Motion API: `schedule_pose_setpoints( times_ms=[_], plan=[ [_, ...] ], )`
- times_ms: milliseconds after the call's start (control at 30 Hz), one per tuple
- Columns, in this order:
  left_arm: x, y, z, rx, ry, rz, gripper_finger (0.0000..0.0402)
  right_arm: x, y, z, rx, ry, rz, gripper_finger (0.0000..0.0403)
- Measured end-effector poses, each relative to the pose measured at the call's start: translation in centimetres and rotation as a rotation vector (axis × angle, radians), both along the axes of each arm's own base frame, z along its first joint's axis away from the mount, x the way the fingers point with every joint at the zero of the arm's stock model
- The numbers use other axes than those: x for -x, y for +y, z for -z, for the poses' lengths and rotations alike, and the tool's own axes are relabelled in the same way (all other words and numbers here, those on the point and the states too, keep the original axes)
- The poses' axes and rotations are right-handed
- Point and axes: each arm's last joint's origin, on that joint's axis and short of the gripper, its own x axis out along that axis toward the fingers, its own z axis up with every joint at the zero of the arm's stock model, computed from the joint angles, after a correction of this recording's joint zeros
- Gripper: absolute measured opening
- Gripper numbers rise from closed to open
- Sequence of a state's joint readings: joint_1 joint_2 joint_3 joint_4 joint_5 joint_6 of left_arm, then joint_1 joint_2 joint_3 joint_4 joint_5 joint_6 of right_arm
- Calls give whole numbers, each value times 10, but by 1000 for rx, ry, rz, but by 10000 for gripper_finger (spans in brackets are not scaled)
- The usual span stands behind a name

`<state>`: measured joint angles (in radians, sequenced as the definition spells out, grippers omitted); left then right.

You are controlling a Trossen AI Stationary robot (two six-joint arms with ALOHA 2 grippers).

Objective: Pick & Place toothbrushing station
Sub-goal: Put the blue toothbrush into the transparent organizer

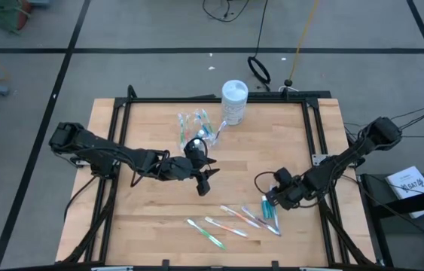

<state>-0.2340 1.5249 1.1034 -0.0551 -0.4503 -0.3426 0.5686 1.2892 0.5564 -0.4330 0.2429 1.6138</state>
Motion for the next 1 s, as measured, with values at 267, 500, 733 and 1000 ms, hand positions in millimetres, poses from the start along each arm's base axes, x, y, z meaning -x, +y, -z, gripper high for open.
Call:
schedule_pose_setpoints(
  times_ms=[267,500,733,1000],
  plan=[
    [0,0,0,0,0,-1,157,-3,-3,2,104,-18,-99,69],
    [0,0,0,2,-5,-4,157,-10,-3,-1,144,-75,-188,5],
    [0,0,-1,48,-19,-26,157,-26,-12,-18,306,-286,-231,2],
    [0,-1,-1,19,-5,28,157,-51,-39,-80,701,-698,-346,1]
  ],
)
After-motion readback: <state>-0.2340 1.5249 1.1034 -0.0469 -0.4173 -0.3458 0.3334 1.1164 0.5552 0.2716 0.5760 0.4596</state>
